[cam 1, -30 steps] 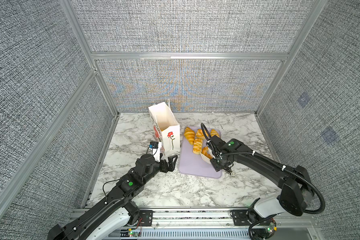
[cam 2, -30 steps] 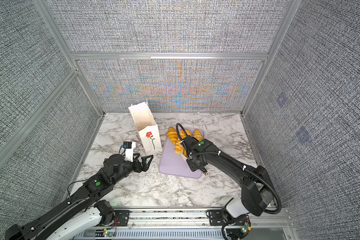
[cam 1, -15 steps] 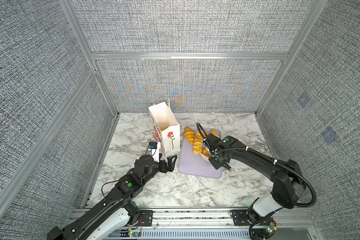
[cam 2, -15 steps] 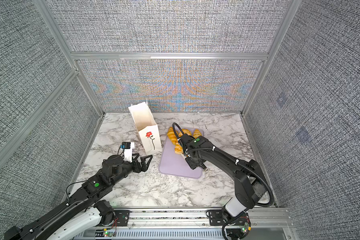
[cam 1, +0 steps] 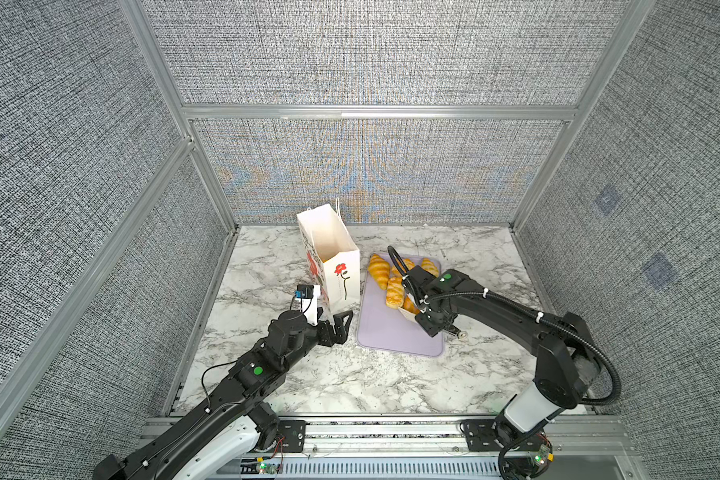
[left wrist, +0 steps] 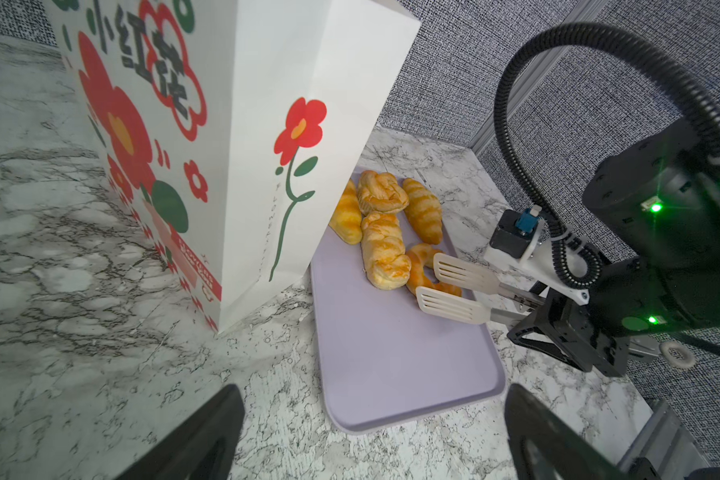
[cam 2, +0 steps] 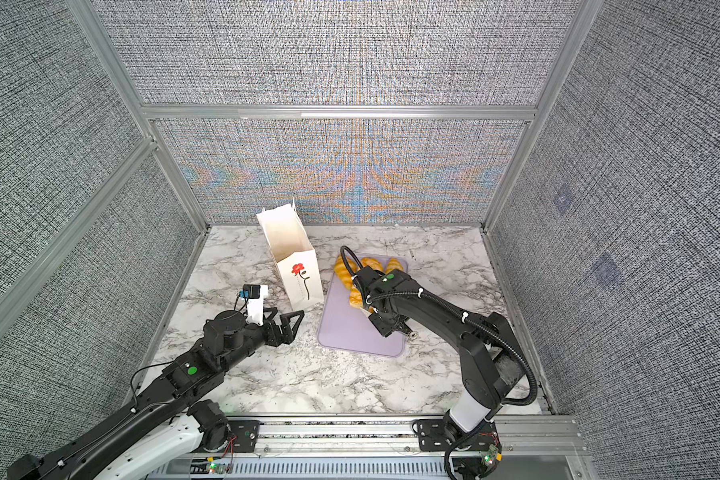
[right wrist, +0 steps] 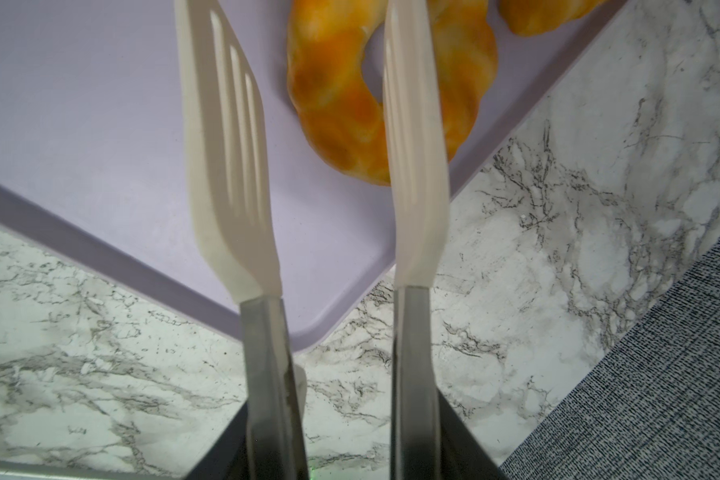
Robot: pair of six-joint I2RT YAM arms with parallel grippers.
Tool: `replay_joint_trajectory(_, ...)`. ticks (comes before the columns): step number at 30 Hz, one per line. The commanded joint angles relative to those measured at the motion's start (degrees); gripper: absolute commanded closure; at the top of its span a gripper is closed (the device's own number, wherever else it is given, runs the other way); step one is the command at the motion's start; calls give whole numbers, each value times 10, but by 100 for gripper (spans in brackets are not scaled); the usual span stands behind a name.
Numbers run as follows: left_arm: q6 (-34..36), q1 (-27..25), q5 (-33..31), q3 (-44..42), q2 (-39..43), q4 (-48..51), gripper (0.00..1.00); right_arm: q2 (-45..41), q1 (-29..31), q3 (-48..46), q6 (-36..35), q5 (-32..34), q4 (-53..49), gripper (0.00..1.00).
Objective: Place the fake bread into the paper bag
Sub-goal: 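Lower the open tongs around the ring-shaped donut with the right gripper, then squeeze the tongs shut on the ring donut with the right gripper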
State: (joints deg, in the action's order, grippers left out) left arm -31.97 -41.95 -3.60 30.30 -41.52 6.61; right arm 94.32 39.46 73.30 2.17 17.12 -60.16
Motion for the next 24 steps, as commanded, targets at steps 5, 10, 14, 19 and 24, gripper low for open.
replay_joint_trajectory(5, -3, -2, -8, 5, -2, 6, 1, 27, 0, 12, -27, 21, -9, 50)
replay_joint_trajectory(10, -4, -2, -12, 4, 3, 11, 1, 39, 1, 15, -40, 24, -10, 51)
replay_joint_trajectory(14, -4, -1, -14, 4, 3, 14, 1, 53, 0, 24, -46, 38, -22, 54)
replay_joint_trajectory(19, -5, -1, -13, 5, 0, 13, 1, 61, 0, 32, -54, 30, -35, 61)
replay_joint_trajectory(24, -4, -2, -17, 5, 6, 16, 1, 62, 0, 29, -56, 21, -52, 68)
